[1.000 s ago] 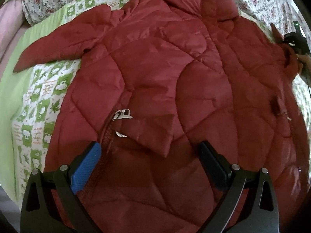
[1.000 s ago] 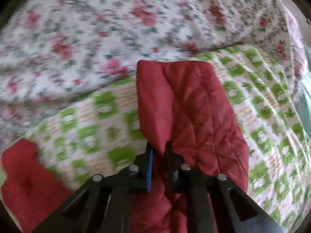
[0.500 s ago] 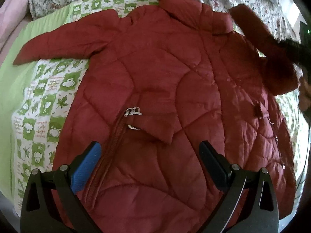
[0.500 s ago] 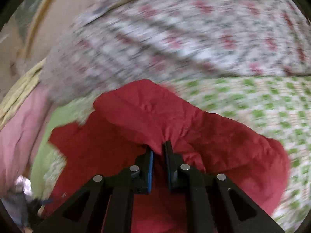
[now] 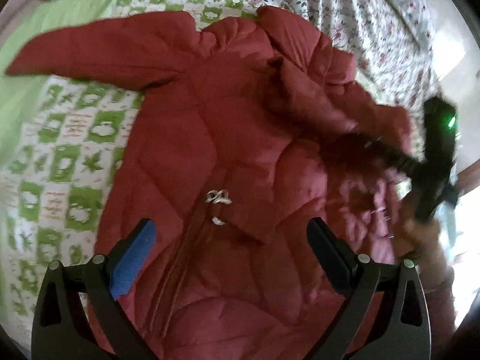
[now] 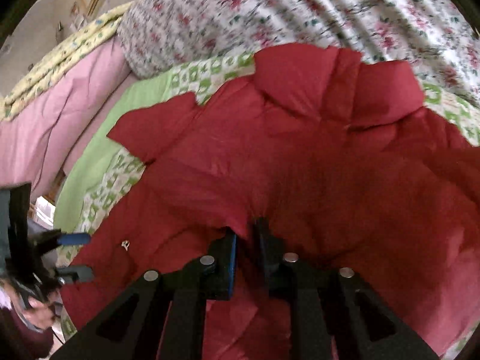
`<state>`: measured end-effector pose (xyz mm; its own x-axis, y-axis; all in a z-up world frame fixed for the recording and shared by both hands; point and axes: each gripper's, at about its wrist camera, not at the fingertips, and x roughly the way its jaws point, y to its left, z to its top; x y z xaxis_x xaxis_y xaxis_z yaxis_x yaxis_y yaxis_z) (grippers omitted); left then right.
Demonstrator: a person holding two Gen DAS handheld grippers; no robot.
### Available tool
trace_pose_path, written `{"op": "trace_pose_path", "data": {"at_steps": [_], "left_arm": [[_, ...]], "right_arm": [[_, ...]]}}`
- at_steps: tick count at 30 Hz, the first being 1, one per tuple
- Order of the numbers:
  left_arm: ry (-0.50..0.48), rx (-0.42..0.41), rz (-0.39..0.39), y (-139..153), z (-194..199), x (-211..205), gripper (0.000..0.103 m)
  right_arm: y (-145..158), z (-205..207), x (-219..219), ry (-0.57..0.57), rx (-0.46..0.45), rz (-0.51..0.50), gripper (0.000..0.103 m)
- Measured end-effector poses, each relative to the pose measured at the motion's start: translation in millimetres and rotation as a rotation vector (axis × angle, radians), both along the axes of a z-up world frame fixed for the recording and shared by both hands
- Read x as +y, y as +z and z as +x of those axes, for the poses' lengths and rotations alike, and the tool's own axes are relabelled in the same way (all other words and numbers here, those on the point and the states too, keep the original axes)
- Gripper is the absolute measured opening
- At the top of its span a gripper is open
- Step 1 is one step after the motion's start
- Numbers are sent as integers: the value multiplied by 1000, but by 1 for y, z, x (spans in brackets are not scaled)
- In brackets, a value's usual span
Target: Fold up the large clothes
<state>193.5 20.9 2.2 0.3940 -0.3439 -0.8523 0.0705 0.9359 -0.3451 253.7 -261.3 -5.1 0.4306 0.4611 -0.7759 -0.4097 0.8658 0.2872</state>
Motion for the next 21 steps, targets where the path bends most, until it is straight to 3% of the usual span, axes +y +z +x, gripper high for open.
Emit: {"op": "trace_pose_path", "data": {"at_steps": [3,5,8,13,14,15,18,20,21], "left_arm": [[-8,-14,-2,8,21,1,101],[-14,-27,25,13,40,-5,101],[-59,-14,-28,15,77,-19,101],[-131,51,-27,-8,135,-61,100],[-139,64,-27,-15,143,-68,80],[-142,77,-20,-22,149,-71,52],[-148,61,-34,-26,148,-70,29],[-161,17,-20,-17,142,-66,17],[-162,-2,-8,-11,138,-63,16]], "right_arm": [[-9,-1,0,0,34,-28,27],[-10,-4,-3,0,41,-24,40],[-9,-8,-8,-5,39,-4,51],[-9,-14,-16,-23,53,23,54],[-8,-17,-19,-28,54,24,54],[-6,-20,-22,-32,53,23,54],[0,-34,-37,-59,42,9,55],[4,-44,-53,-92,33,15,57],[7,-49,-63,-112,24,25,57]]}}
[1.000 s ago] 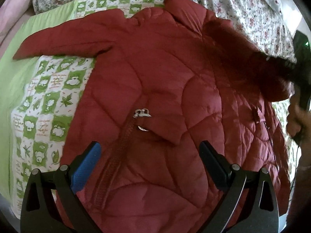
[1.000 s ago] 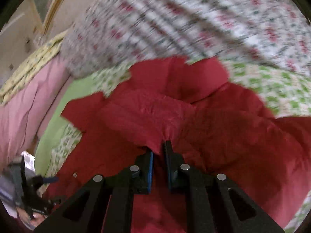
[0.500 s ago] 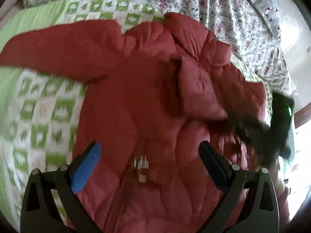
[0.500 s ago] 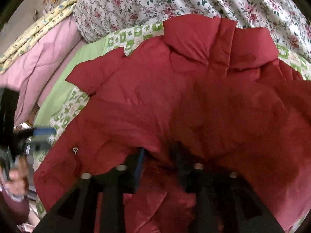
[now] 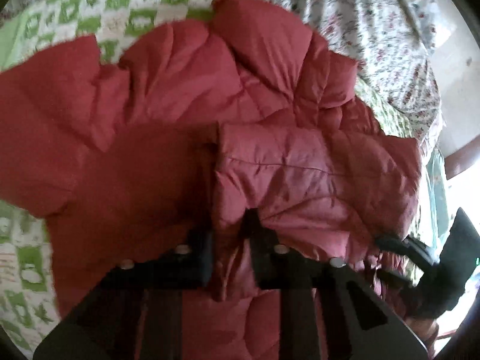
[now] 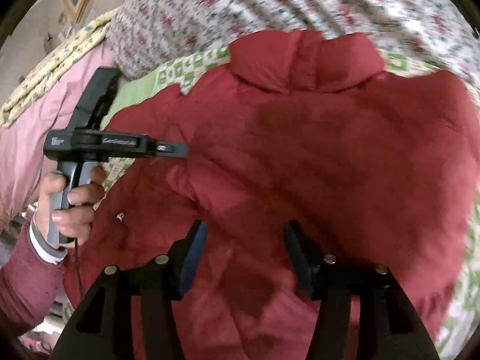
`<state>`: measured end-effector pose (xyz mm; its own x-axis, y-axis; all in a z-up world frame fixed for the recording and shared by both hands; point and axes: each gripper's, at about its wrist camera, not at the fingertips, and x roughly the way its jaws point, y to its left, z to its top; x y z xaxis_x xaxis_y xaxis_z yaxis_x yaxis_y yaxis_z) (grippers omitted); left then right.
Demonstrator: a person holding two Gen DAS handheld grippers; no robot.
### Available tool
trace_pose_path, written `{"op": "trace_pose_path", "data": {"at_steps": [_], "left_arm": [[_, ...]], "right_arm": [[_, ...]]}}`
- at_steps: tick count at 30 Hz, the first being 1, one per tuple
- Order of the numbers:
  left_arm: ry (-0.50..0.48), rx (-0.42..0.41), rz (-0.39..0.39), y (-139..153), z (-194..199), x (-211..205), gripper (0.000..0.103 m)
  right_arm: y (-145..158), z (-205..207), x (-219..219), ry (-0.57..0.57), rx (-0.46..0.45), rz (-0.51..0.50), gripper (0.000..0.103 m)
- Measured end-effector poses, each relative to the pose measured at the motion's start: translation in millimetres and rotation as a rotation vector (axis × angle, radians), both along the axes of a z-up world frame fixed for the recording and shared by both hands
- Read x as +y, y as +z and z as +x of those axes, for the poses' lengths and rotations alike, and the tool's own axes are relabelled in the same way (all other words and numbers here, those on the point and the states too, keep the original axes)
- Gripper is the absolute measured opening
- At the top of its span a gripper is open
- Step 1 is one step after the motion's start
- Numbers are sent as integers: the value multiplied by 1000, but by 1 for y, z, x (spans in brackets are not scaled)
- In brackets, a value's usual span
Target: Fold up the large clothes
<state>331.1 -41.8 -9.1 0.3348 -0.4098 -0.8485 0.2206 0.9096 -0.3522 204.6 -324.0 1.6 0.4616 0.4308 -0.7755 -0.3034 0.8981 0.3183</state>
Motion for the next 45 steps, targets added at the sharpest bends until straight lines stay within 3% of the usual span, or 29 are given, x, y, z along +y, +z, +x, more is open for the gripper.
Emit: {"op": "trace_pose_path", "data": {"at_steps": [4,6,10,13,17,20,22,28,30,32,37,41,45], "left_arm": [[60,-119,117,18,-10,22,15],[93,-128,162,13,-7,33,15],[54,-127,231,1,-11,26,23],[74,-172,278,13,-26,27,30],[151,-261,237,43,-39,42,32],[89,-294,128,58,-42,33,32],[35,-289,103,58,-40,17,32],[6,-190,246,-1,-9,-14,32],[5,-169,242,-19,-4,-8,34],[7,-169,210,-22,-4,-3,34],[1,-184,248,-19,-7,-9,34],[-2,-183,229,-22,-9,-5,34],[-7,-184,202,-25,-9,1,34]], "right_arm": [[13,-10,-37,-118,-52,-11,57],[21,-10,-55,-186,-82,-11,58],[28,2,-79,-284,-95,17,59],[32,17,-76,-294,-99,0,59],[31,34,-65,-284,-105,-41,59],[19,47,-66,-305,-71,-59,59],[4,56,-64,-317,-31,-72,59],[-35,64,-57,-306,-1,-145,61],[-35,63,-60,-309,1,-127,62],[-30,61,-54,-315,3,-166,61],[-5,43,-25,-271,-96,-244,64],[-31,53,-17,-243,-17,-331,68],[-46,58,-31,-264,12,-286,70]]}}
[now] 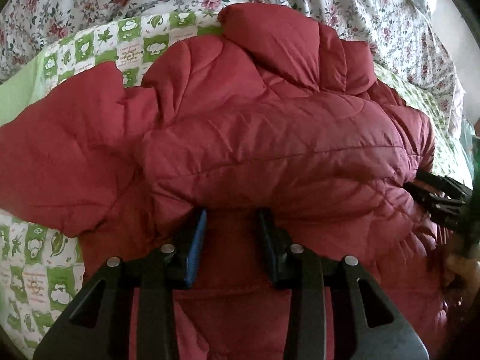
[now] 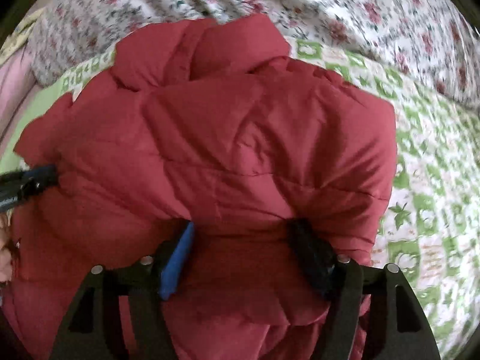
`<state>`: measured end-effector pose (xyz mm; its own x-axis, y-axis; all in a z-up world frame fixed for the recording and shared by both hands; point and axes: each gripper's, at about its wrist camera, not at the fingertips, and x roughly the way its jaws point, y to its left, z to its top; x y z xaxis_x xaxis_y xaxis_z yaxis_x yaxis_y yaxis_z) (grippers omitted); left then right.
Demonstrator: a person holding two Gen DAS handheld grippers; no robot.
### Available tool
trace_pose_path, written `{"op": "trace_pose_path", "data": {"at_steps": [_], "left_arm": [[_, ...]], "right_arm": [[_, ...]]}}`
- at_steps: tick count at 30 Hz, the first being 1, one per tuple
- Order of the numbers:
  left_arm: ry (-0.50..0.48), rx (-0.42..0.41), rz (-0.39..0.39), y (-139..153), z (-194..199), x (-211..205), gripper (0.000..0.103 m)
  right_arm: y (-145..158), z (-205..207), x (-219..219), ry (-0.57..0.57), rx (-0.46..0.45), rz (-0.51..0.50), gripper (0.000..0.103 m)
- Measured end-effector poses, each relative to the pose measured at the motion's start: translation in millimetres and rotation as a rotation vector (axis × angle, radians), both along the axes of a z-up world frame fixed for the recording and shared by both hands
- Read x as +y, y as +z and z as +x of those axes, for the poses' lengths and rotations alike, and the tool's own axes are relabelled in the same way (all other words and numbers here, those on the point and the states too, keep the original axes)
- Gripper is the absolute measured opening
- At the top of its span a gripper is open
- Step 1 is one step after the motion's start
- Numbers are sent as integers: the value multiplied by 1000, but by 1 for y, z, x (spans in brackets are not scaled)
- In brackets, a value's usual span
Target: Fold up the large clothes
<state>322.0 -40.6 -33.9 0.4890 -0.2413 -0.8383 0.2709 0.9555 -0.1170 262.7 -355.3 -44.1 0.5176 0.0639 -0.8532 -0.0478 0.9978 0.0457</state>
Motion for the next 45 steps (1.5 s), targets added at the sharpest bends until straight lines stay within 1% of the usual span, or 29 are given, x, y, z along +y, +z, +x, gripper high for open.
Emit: {"op": "trace_pose_path", "data": {"at_steps": [4,6,9,11,13,17,20,22,23,24,26,32,36,41,43,45], "left_arm": [[1,-6,-14,-1,-1,3,34],[4,-8,-25,0,-4,5,34],[14,2,-88,8,-10,18,34],[29,15,-146,15,-15,33,34],[60,21,-188,21,-21,50,35],[133,10,-195,29,-32,80,37],[176,24,-221,27,-34,101,37],[216,32,-234,24,-35,118,37],[236,32,-241,23,-36,126,40],[260,32,-249,22,-36,135,46],[310,34,-269,19,-36,153,51],[443,49,-318,8,-27,212,51],[543,64,-382,-1,-17,257,51],[694,42,-407,-5,0,315,51],[741,31,-430,-8,7,335,51],[780,29,-436,-12,16,350,51]], "right_arm": [[0,-1,4,4,-5,-23,70],[1,-1,4,3,-3,-11,71],[10,-2,2,3,-10,16,72],[23,-12,2,-1,-25,29,72],[35,-21,2,0,-47,61,72],[51,-41,4,16,-58,139,72],[56,-55,10,34,-57,178,72],[59,-64,13,39,-53,203,72],[60,-68,15,42,-52,213,72],[61,-71,16,45,-51,219,72],[65,-78,19,52,-53,234,72],[74,-101,27,86,-62,232,72],[79,-117,26,82,-69,240,73],[81,-134,24,70,-73,265,73],[83,-140,23,60,-77,264,73],[83,-143,23,52,-78,262,73]]}}
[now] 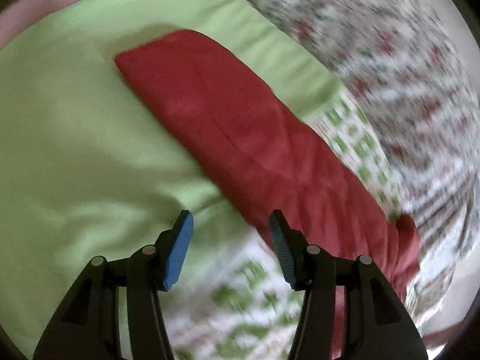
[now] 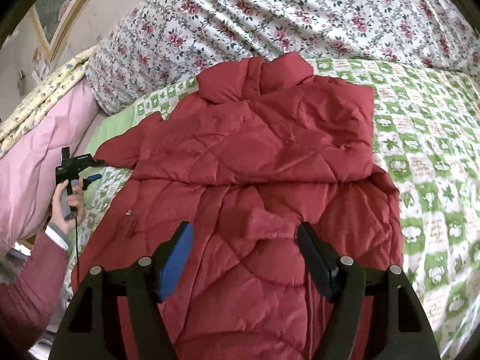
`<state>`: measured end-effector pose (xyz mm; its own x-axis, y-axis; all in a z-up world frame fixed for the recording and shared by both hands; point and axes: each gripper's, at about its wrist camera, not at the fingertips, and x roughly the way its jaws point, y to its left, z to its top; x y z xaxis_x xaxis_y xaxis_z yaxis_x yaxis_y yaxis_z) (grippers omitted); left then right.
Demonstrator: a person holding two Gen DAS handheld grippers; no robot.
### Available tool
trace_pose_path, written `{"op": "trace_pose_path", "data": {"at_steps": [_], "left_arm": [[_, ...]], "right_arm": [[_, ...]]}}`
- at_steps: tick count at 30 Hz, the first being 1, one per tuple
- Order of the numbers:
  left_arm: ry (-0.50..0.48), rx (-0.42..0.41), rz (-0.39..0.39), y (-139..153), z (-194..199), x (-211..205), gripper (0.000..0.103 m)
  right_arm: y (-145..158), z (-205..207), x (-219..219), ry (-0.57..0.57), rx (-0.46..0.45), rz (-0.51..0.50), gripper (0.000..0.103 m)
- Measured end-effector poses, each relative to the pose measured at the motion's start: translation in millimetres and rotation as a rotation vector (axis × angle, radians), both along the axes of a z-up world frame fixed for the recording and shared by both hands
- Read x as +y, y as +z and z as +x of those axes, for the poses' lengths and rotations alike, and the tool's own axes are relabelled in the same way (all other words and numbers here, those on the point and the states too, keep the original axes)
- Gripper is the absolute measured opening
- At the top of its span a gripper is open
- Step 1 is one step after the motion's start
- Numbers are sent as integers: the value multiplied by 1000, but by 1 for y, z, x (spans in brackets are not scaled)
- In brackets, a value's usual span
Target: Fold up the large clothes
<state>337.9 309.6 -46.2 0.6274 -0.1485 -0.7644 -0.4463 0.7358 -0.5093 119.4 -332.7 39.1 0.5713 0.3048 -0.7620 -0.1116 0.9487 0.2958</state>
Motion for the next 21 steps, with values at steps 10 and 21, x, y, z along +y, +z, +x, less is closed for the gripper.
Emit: {"op": "trace_pose_path", "data": {"at_steps": [10,21], "left_arm": [[87,-77,-119,-9,35,44,40],[-92,-279,-19,61,-10,-11,7]], "right_arm": [[-7,-6,5,5,33,-16,73],[-9,-3,5,13,27,8,73]]}}
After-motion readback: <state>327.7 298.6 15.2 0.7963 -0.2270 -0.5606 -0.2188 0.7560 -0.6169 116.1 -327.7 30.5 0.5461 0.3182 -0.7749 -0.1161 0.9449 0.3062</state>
